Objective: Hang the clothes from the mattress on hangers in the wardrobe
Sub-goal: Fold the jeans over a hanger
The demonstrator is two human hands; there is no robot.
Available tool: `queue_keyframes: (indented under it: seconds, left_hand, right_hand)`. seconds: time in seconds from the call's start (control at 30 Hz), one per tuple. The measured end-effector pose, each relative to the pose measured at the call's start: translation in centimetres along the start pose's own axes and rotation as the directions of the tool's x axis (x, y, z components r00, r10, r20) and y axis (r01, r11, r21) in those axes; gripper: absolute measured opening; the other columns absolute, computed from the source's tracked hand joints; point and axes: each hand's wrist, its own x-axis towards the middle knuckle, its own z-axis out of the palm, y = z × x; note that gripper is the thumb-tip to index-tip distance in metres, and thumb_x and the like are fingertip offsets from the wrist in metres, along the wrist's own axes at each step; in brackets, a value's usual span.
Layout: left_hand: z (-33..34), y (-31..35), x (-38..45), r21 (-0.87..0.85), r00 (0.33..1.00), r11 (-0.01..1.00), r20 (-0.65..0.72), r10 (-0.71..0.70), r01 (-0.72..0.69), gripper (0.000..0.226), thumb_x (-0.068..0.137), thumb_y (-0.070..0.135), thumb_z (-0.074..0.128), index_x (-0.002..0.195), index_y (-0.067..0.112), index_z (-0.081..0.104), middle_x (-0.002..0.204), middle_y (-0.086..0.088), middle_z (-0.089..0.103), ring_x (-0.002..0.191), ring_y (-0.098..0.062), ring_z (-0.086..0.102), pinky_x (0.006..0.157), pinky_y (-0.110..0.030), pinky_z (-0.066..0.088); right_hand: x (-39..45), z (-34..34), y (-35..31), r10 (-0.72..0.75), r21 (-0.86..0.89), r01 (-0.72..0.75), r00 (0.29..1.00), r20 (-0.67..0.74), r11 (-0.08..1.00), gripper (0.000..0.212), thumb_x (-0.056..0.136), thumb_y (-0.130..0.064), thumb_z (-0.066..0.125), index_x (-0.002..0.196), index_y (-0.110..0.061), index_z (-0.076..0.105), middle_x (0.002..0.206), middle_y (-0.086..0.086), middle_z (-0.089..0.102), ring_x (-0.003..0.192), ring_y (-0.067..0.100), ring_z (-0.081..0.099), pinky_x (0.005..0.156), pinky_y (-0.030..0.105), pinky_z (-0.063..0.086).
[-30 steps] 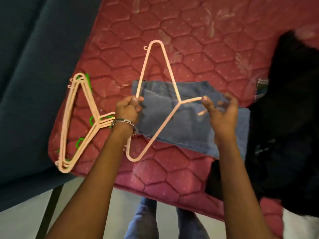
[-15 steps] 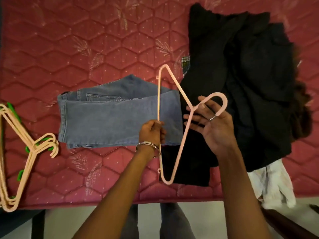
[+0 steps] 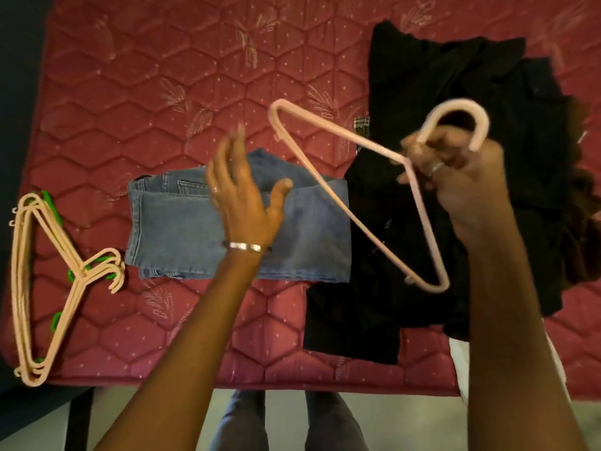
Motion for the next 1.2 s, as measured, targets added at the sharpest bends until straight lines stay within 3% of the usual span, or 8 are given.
queue_keyframes:
  seconds: [0.1, 0.23, 0.33, 0.5, 0.63, 0.83, 0.97, 1.2]
  left_hand:
    - [-1.3, 0.4, 3.7, -0.016, 0.923, 0.965, 0.288, 0.255, -0.262, 0.079, 0.084, 0.070, 0.041, 0.139, 0.014, 0.045, 0.138, -0.003, 0.050, 0.126, -0.028, 0.048, 0.104, -0.049, 0.035]
    - [-0.7, 0.4, 2.8, -0.365, 0.703, 0.915, 0.696, 0.147, 0.171, 0.047, 0.089, 0.050, 0.049, 0.106, 0.009, 0.066, 0.068, -0.006, 0.068, 0.061, -0.009, 0.065, 0.065, -0.031, 0.055]
    - [0.3, 1.6, -0.7, -0.359, 0.867, 0.928, 0.489, 0.098, 0.097, 0.030, 0.091, 0.029, 0.050, 0.098, 0.009, 0.071, 0.056, -0.002, 0.064, 0.050, -0.006, 0.060, 0.056, -0.026, 0.052]
    - [3.0, 4.5, -6.8, -0.006, 0.956, 0.974, 0.190, 0.224, -0.227, 0.025, 0.086, 0.024, 0.053, 0.095, 0.010, 0.071, 0.057, -0.008, 0.061, 0.048, -0.027, 0.058, 0.038, -0.028, 0.044]
    - [3.5, 7.6, -9.2, 0.008, 0.964, 0.966, 0.064, 0.256, -0.257, 0.025, 0.096, 0.024, 0.048, 0.106, 0.009, 0.065, 0.058, -0.007, 0.058, 0.050, -0.021, 0.051, 0.042, -0.028, 0.042]
    - [2.7, 7.6, -7.5, -0.425, 0.933, 0.905, 0.321, 0.166, -0.015, 0.057, 0.095, 0.052, 0.036, 0.088, 0.008, 0.073, 0.069, -0.008, 0.067, 0.067, -0.019, 0.061, 0.061, -0.033, 0.046]
    - [4.6, 2.9, -6.0, -0.223, 0.900, 0.920, 0.372, -0.227, 0.323, 0.046, 0.090, 0.044, 0.052, 0.070, 0.006, 0.071, 0.065, -0.008, 0.068, 0.060, -0.021, 0.063, 0.061, -0.032, 0.046]
    - [9.9, 0.1, -6.4, 0.153, 0.701, 0.973, 0.675, -0.230, 0.172, 0.030, 0.086, 0.037, 0.064, 0.094, 0.008, 0.069, 0.095, -0.014, 0.067, 0.088, -0.031, 0.062, 0.078, -0.036, 0.050]
  right_hand:
    - [1.9, 1.3, -1.9, -0.052, -0.133, 0.088, 0.966, 0.253, 0.987, 0.006, 0.089, -0.004, 0.062, 0.093, -0.006, 0.067, 0.075, 0.005, 0.067, 0.064, 0.007, 0.062, 0.063, 0.016, 0.049]
    - [2.8, 2.7, -1.3, -0.088, -0.199, 0.130, 0.975, 0.206, 0.971, 0.010, 0.086, -0.015, 0.067, 0.088, -0.025, 0.070, 0.090, 0.009, 0.070, 0.084, 0.017, 0.065, 0.084, 0.042, 0.054]
    - [1.1, 3.7, -0.4, -0.104, -0.509, 0.008, 0.982, -0.161, 0.861, 0.031, 0.078, -0.035, 0.074, 0.107, -0.026, 0.070, 0.109, -0.003, 0.064, 0.106, 0.020, 0.057, 0.093, 0.045, 0.046]
    - [-2.7, 6.0, -0.1, 0.306, -0.049, -0.332, 0.911, -0.276, 0.942, 0.082, 0.070, -0.037, 0.083, 0.137, -0.008, 0.045, 0.121, -0.004, 0.058, 0.103, 0.006, 0.061, 0.091, 0.030, 0.052]
    - [-2.5, 5.1, -0.5, 0.406, 0.301, -0.300, 0.821, -0.401, 0.905, 0.052, 0.087, 0.003, 0.060, 0.134, -0.009, 0.043, 0.103, 0.020, 0.064, 0.079, 0.019, 0.072, 0.077, 0.042, 0.060]
    - [-2.9, 1.1, -2.2, 0.266, 0.410, -0.192, 0.955, -0.132, 0.892, 0.036, 0.097, 0.000, 0.045, 0.132, -0.009, 0.041, 0.101, 0.019, 0.070, 0.090, 0.032, 0.071, 0.074, 0.047, 0.058]
    - [-1.8, -0.6, 2.2, 0.414, 0.390, -0.334, 0.900, -0.139, 0.858, 0.029, 0.097, -0.003, 0.049, 0.125, -0.005, 0.053, 0.103, 0.016, 0.070, 0.097, 0.031, 0.069, 0.077, 0.052, 0.058]
    - [-3.1, -0.9, 9.4, 0.533, 0.501, -0.377, 0.819, -0.213, 0.779, 0.030, 0.095, -0.003, 0.052, 0.123, -0.008, 0.062, 0.092, 0.012, 0.062, 0.096, 0.025, 0.063, 0.078, 0.052, 0.057]
